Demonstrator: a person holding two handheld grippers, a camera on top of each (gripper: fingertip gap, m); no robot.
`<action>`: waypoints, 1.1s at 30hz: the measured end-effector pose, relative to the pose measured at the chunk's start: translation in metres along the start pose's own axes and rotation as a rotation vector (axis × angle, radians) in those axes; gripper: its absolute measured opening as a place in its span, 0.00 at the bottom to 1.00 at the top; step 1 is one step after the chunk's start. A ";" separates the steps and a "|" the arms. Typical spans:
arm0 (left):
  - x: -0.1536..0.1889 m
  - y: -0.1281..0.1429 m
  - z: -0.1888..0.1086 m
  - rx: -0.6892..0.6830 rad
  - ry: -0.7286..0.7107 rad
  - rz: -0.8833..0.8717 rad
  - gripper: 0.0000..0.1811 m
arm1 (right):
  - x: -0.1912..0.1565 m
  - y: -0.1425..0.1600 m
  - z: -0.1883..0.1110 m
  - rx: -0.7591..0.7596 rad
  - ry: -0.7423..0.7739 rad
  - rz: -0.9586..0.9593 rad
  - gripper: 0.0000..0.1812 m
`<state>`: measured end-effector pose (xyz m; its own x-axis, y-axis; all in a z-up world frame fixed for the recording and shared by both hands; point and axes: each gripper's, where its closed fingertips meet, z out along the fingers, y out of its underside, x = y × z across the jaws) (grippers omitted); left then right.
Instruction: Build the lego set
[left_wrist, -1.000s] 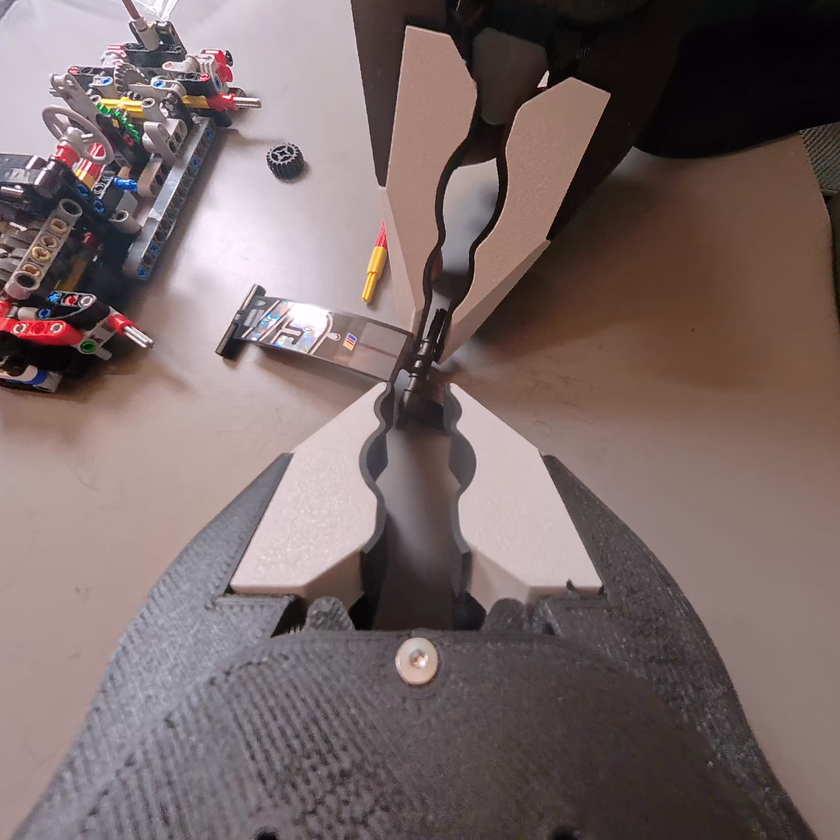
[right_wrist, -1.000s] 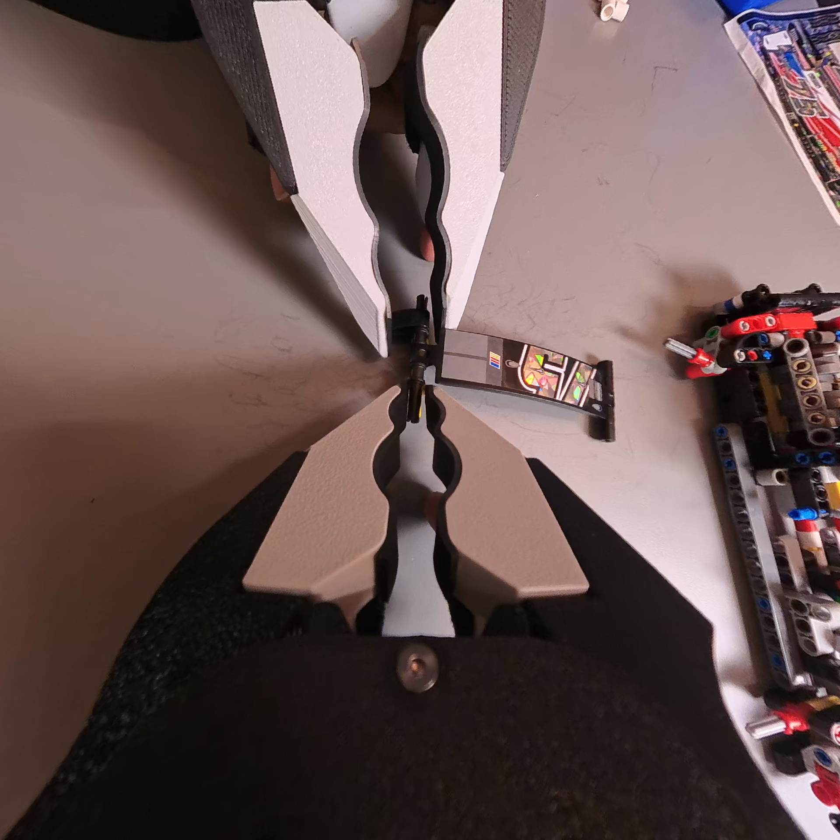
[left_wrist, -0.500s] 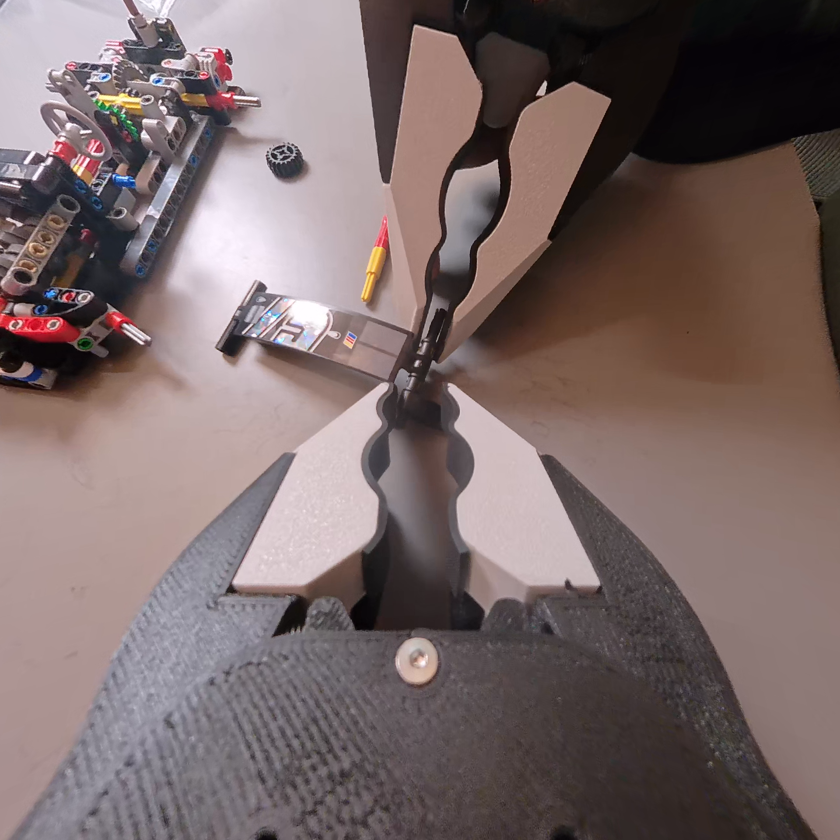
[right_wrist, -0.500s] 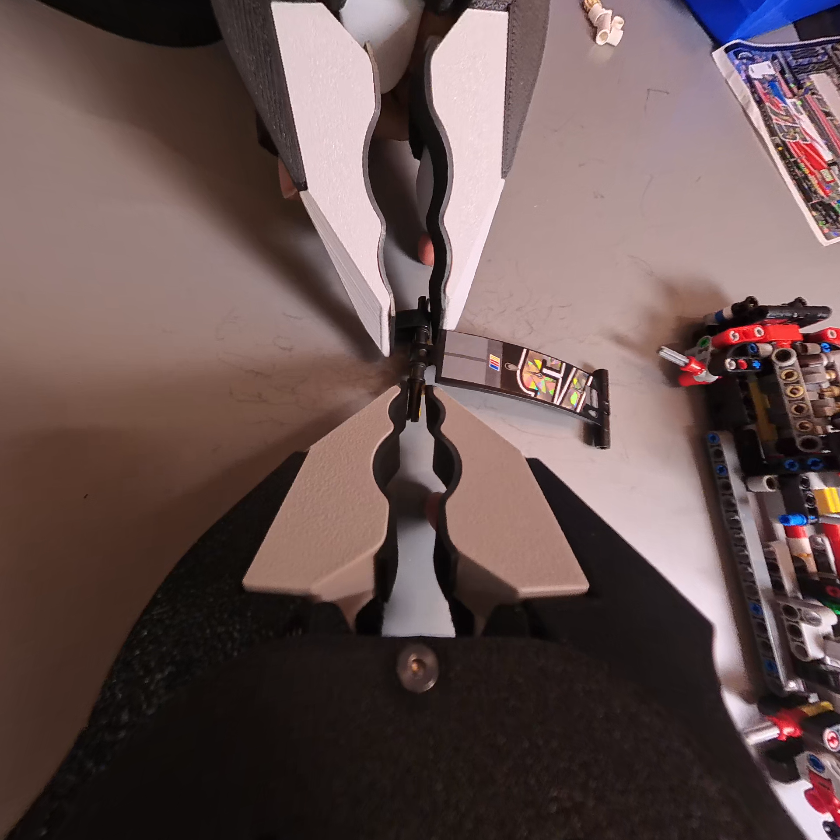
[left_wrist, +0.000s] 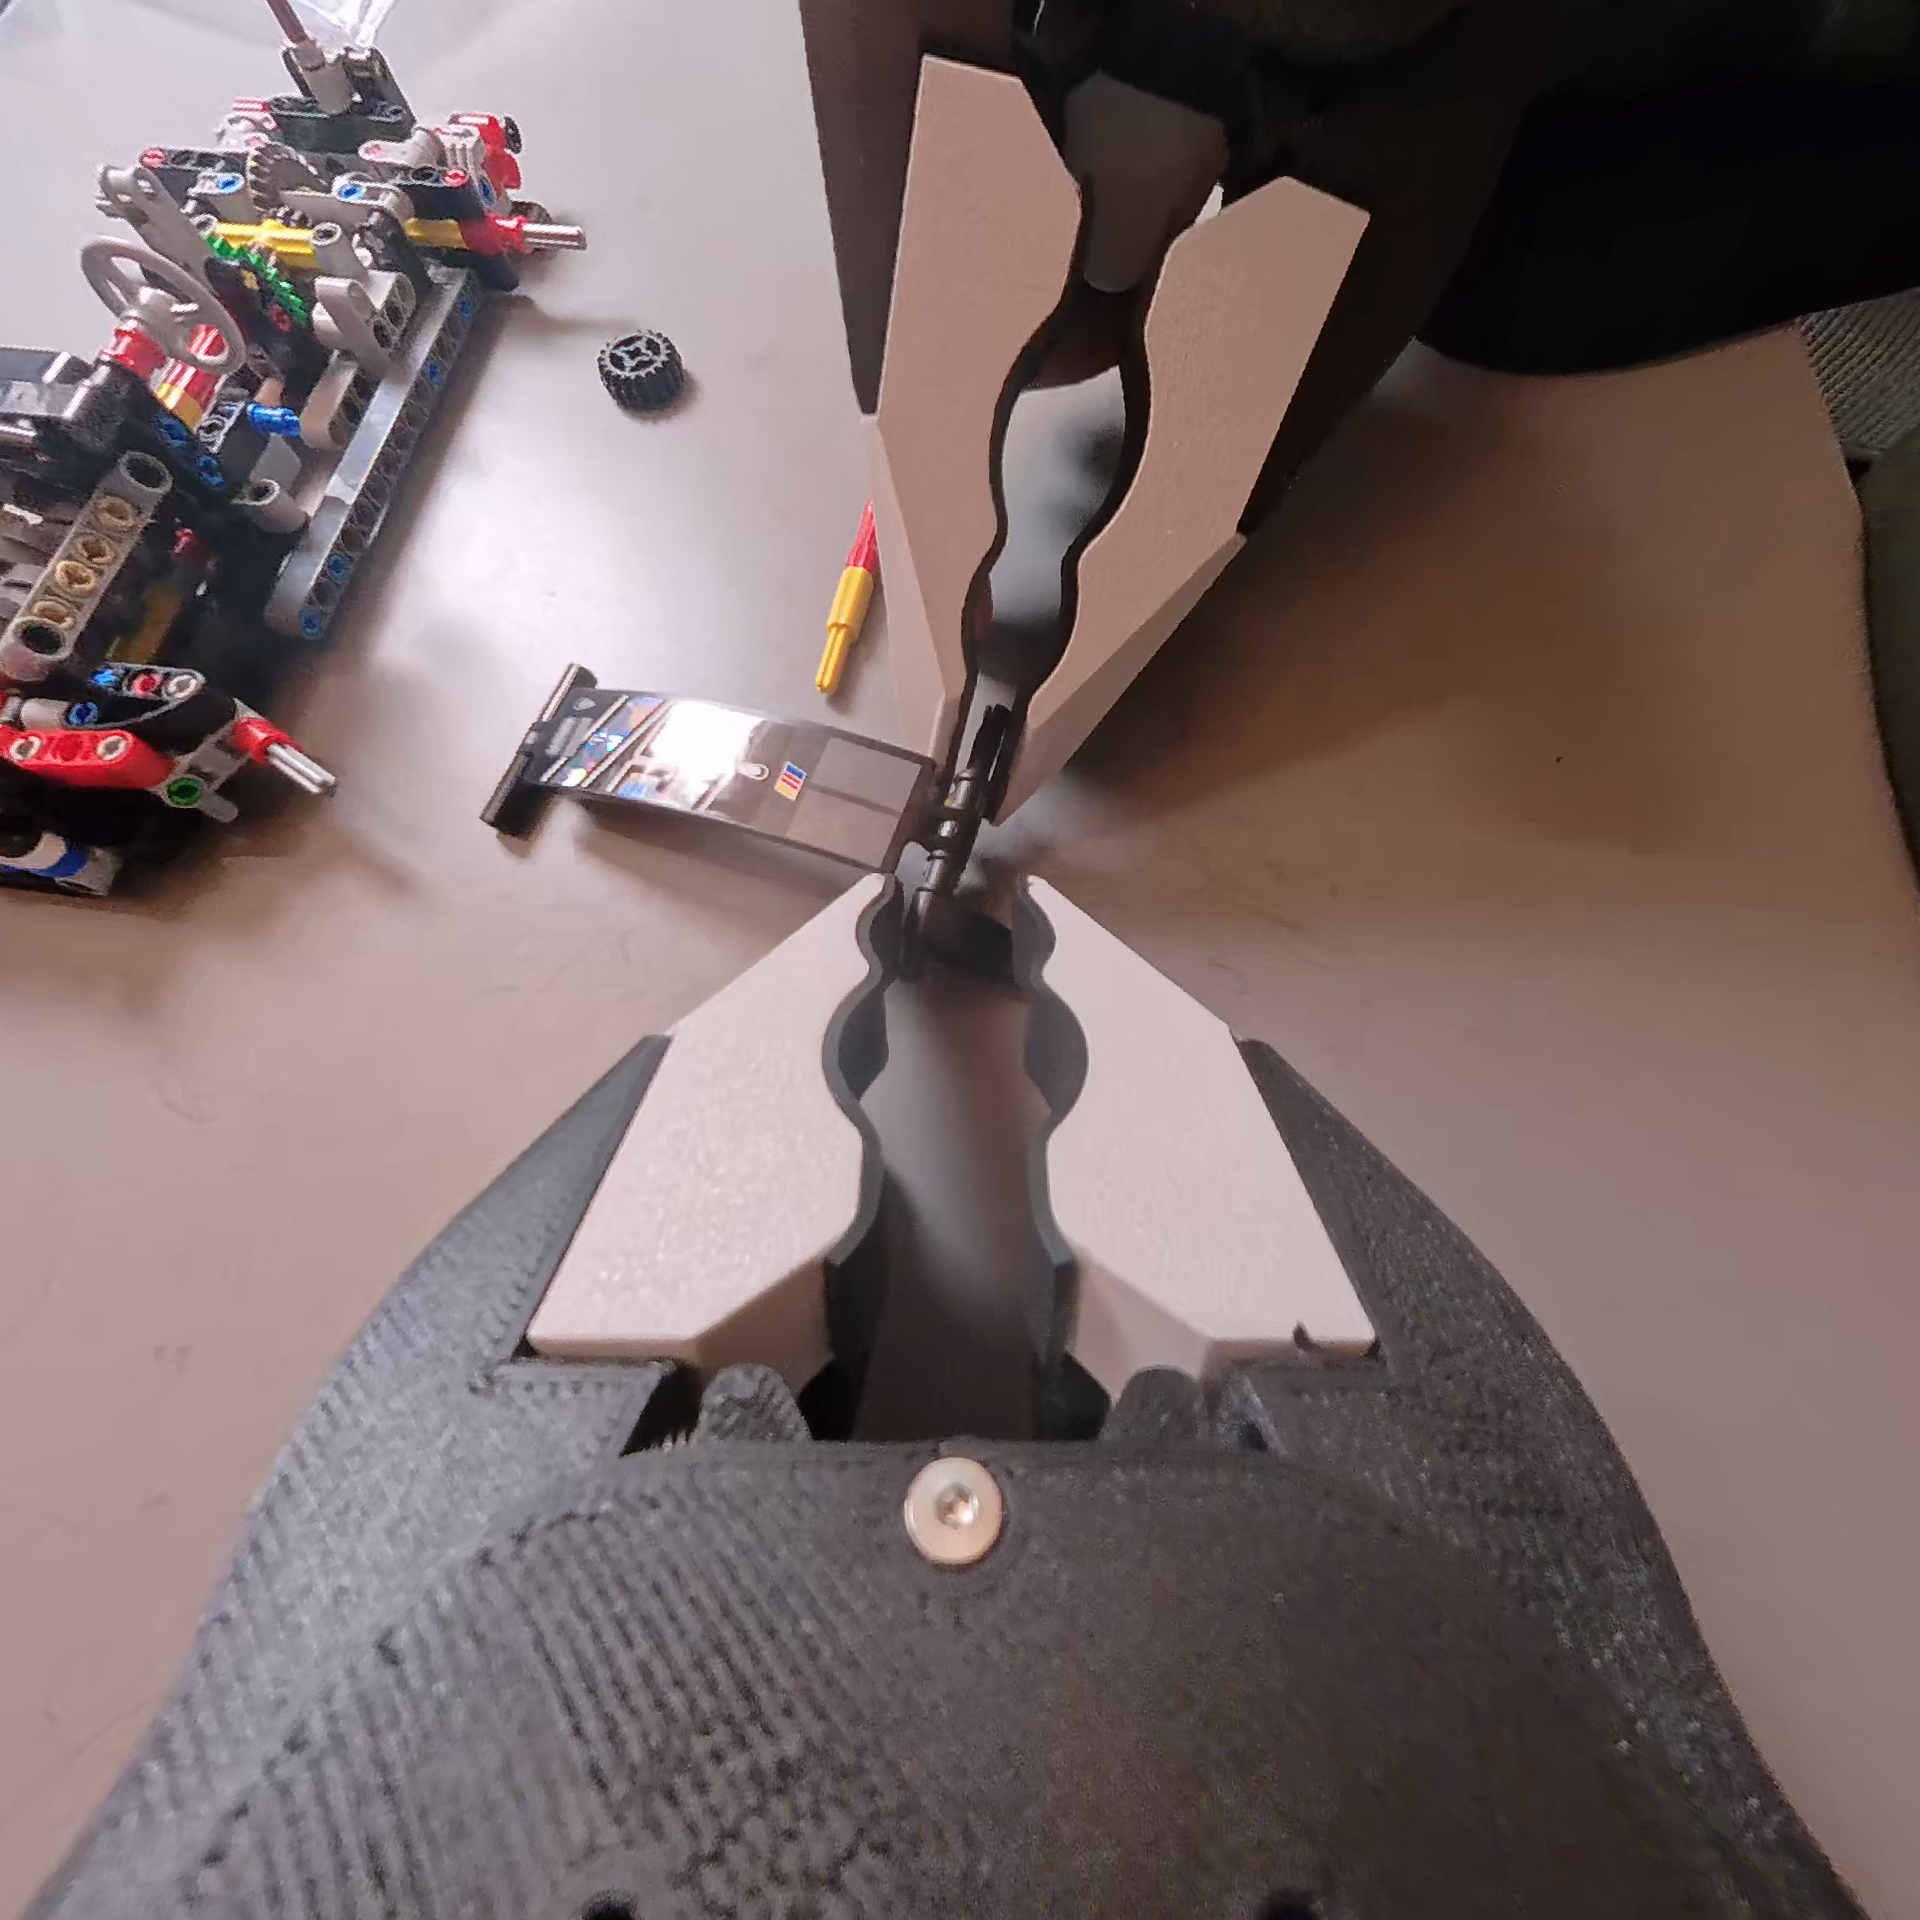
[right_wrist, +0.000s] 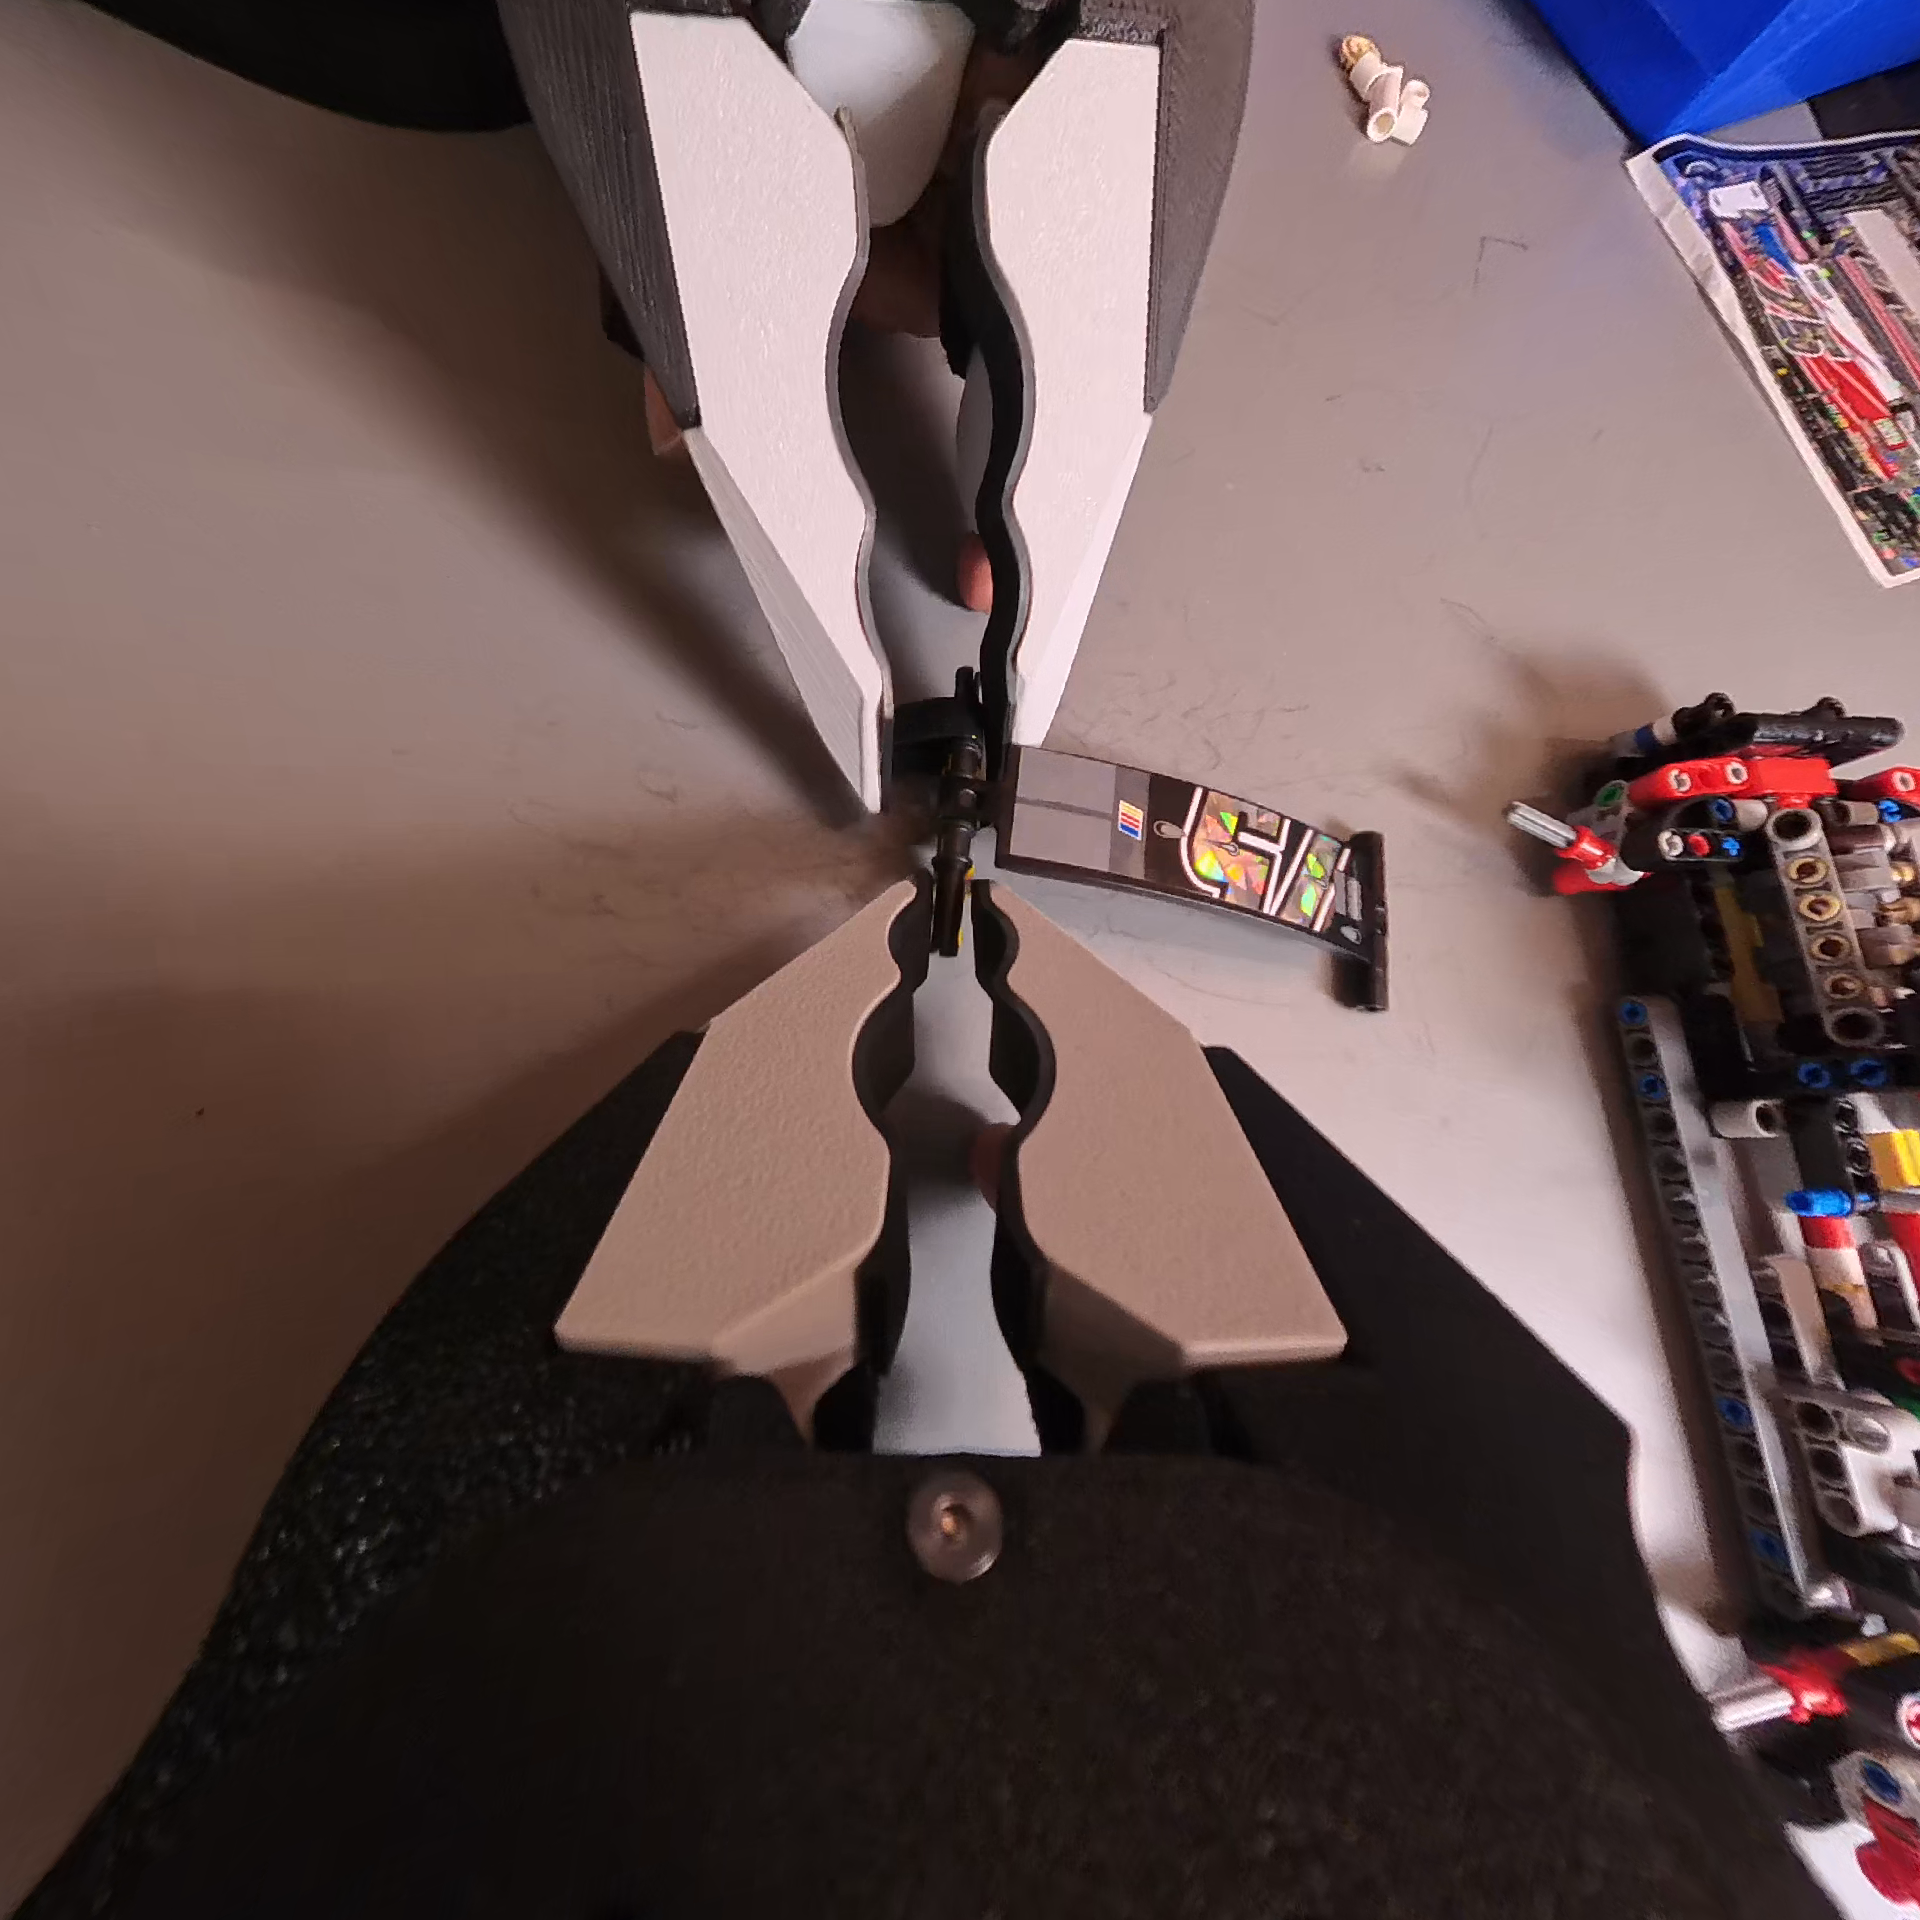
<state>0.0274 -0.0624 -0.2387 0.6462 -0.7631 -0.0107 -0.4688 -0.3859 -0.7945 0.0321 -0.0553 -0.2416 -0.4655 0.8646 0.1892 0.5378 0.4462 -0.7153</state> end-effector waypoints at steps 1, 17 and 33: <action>0.000 -0.001 -0.001 0.007 0.005 -0.014 0.10 | 0.000 0.000 0.000 0.003 0.001 0.000 0.02; -0.016 -0.042 -0.038 0.355 0.211 -0.476 0.06 | 0.016 -0.037 -0.024 0.338 -0.022 0.201 0.01; -0.020 -0.071 -0.058 0.593 0.403 -0.757 0.05 | 0.026 -0.069 -0.048 0.579 -0.039 0.315 0.04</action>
<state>0.0124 -0.0495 -0.1465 0.3477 -0.5865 0.7315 0.4167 -0.6022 -0.6810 0.0166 -0.0521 -0.1551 -0.3787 0.9195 -0.1051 0.1928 -0.0327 -0.9807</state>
